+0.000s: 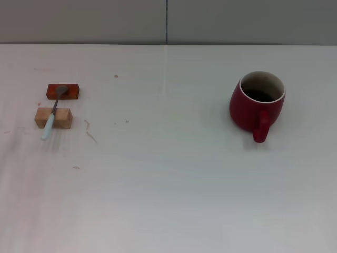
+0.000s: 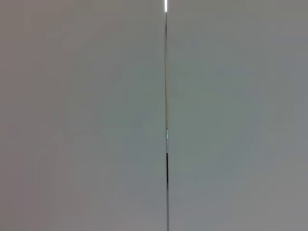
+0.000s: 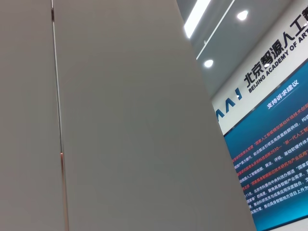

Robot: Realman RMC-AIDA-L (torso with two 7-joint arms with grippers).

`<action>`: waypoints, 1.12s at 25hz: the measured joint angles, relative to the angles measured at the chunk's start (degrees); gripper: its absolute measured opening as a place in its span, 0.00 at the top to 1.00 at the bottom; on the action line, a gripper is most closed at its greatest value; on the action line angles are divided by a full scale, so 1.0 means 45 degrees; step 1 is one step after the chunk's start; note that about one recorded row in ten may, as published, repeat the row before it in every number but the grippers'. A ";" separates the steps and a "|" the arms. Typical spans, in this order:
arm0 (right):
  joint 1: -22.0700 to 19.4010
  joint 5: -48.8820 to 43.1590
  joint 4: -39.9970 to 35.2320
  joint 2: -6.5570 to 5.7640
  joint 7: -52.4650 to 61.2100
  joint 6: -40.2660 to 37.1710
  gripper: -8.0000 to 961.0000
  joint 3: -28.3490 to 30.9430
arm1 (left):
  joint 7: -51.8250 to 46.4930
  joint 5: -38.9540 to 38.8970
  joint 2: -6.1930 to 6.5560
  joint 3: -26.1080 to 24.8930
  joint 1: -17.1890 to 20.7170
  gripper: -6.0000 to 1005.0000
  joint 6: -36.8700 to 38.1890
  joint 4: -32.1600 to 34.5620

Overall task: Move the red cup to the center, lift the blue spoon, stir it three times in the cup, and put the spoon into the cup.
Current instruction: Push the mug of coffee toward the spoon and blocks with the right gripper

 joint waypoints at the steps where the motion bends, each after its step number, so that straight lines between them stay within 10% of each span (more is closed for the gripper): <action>1: 0.0000 0.0000 0.0000 0.0000 0.0000 0.0000 0.21 0.0000 | 0.0000 0.0000 0.0000 0.0000 0.0000 0.14 0.0000 0.0000; 21: 0.0106 0.0626 0.0001 0.0008 -0.0126 0.1250 0.35 -0.0087 | 0.0000 0.0000 0.0004 0.0010 -0.0011 0.14 0.0036 0.0010; 28: 0.0516 0.0634 -0.0146 -0.0030 -0.0103 0.2226 0.70 0.0011 | -0.0001 0.0000 -0.0004 0.0038 -0.0014 0.14 0.0033 0.0009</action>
